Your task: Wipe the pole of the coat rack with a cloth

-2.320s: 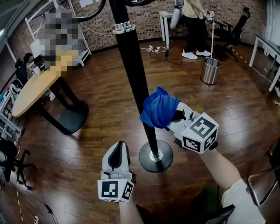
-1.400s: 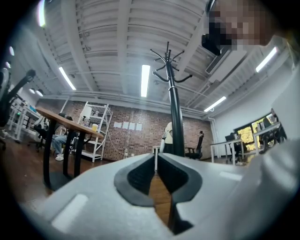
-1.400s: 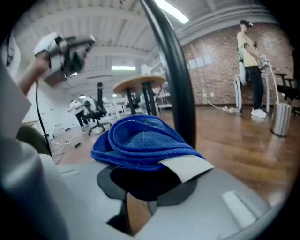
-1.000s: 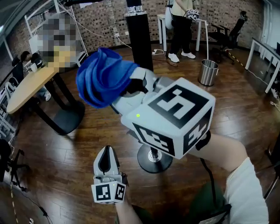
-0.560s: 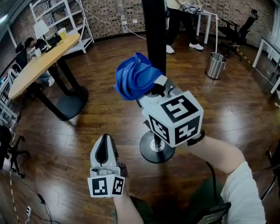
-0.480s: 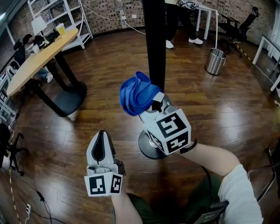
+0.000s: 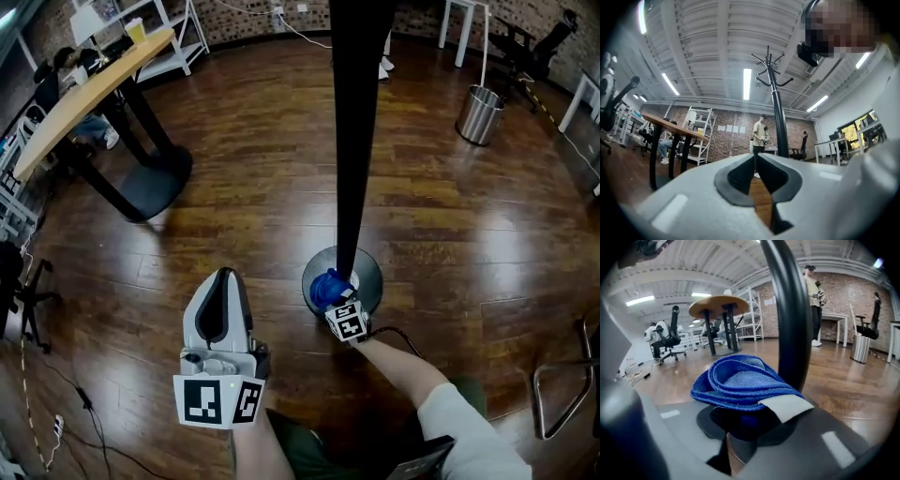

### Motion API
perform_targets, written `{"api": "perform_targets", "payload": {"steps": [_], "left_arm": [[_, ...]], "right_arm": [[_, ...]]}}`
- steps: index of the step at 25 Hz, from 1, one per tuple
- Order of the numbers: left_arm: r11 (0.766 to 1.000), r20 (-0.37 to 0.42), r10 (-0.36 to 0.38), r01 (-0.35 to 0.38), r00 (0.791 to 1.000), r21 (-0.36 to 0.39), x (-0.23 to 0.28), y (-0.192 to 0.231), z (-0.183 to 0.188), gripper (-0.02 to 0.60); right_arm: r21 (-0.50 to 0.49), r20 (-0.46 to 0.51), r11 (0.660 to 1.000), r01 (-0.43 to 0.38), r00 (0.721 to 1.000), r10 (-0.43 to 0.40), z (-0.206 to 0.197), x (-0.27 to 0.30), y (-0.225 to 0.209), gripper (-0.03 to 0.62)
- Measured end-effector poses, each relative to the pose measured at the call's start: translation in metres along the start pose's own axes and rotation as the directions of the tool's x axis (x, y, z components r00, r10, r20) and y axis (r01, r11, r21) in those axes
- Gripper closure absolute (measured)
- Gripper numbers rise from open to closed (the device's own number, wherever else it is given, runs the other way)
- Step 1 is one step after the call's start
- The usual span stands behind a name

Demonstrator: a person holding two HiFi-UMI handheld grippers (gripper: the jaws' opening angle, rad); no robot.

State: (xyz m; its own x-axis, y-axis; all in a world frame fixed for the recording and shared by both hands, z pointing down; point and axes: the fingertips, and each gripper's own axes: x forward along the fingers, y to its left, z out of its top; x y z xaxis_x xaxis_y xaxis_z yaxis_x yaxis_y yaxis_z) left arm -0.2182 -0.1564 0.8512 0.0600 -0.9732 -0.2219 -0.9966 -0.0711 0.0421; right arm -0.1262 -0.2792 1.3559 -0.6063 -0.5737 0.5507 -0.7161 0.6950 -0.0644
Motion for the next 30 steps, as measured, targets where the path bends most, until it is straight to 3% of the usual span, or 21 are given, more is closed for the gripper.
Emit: {"api": "perform_targets", "payload": {"steps": [2,4,6,8,10,12,14,15,17,20,22,27,30], "left_arm": [[1.0,-0.004,-0.002,0.002,1.0,0.007,0.0,0.0,-0.003,0.563],[1.0,-0.007,-0.01,0.01,1.0,0.006,0.003,-0.001,-0.007,0.563],[1.0,-0.018,-0.011,0.011,1.0,-0.004,0.008,0.001,-0.017,0.563],[1.0,-0.049,0.004,-0.005,0.999,-0.009,0.013,0.006,-0.027,0.563],[0.999,-0.079,0.039,-0.04,0.996,-0.016,0.014,0.013,-0.027,0.563],[0.997,-0.063,0.058,-0.06,0.996,-0.042,0.02,0.014,-0.003,0.563],[0.999,-0.038,0.027,-0.028,0.999,-0.045,0.034,0.007,0.039,0.563],[0.999,-0.04,-0.007,0.006,0.999,-0.032,0.043,0.001,0.064,0.563],[0.999,-0.053,-0.054,0.054,0.997,-0.009,0.06,-0.01,0.119,0.563],[0.998,-0.039,-0.061,0.061,0.997,-0.015,0.076,-0.016,0.215,0.563],[0.998,-0.058,-0.068,0.067,0.996,-0.02,0.082,-0.017,0.274,0.563],[0.984,-0.151,-0.166,0.172,0.975,0.033,0.092,-0.034,0.427,0.563],[0.971,-0.176,-0.209,0.226,0.962,0.082,0.096,-0.046,0.495,0.563]], "right_arm": [[-0.029,-0.042,1.0,-0.008,0.999,0.006,-0.021,0.005,0.004,0.49],[-0.012,-0.023,1.0,-0.001,1.0,0.0,-0.023,0.003,0.006,0.491],[0.001,0.081,0.999,-0.042,0.996,0.042,0.018,-0.008,0.016,0.491],[-0.028,0.243,0.993,-0.115,0.963,0.118,0.106,-0.049,0.037,0.491],[-0.084,0.427,0.98,-0.18,0.882,0.199,0.217,-0.128,0.063,0.491],[-0.131,0.586,0.963,-0.235,0.765,0.266,0.326,-0.232,0.08,0.491],[-0.164,0.689,0.956,-0.243,0.665,0.287,0.422,-0.332,0.09,0.491],[-0.173,0.719,0.955,-0.241,0.632,0.29,0.462,-0.374,0.094,0.491],[-0.19,0.737,0.95,-0.246,0.604,0.304,0.525,-0.437,0.098,0.491],[-0.212,0.743,0.951,-0.226,0.595,0.307,0.6,-0.497,0.101,0.491],[-0.225,0.733,0.954,-0.2,0.61,0.301,0.64,-0.524,0.102,0.491],[-0.171,0.678,0.966,-0.195,0.688,0.259,0.73,-0.607,0.126,0.491],[-0.104,0.641,0.973,-0.208,0.734,0.226,0.764,-0.648,0.131,0.491]]}}
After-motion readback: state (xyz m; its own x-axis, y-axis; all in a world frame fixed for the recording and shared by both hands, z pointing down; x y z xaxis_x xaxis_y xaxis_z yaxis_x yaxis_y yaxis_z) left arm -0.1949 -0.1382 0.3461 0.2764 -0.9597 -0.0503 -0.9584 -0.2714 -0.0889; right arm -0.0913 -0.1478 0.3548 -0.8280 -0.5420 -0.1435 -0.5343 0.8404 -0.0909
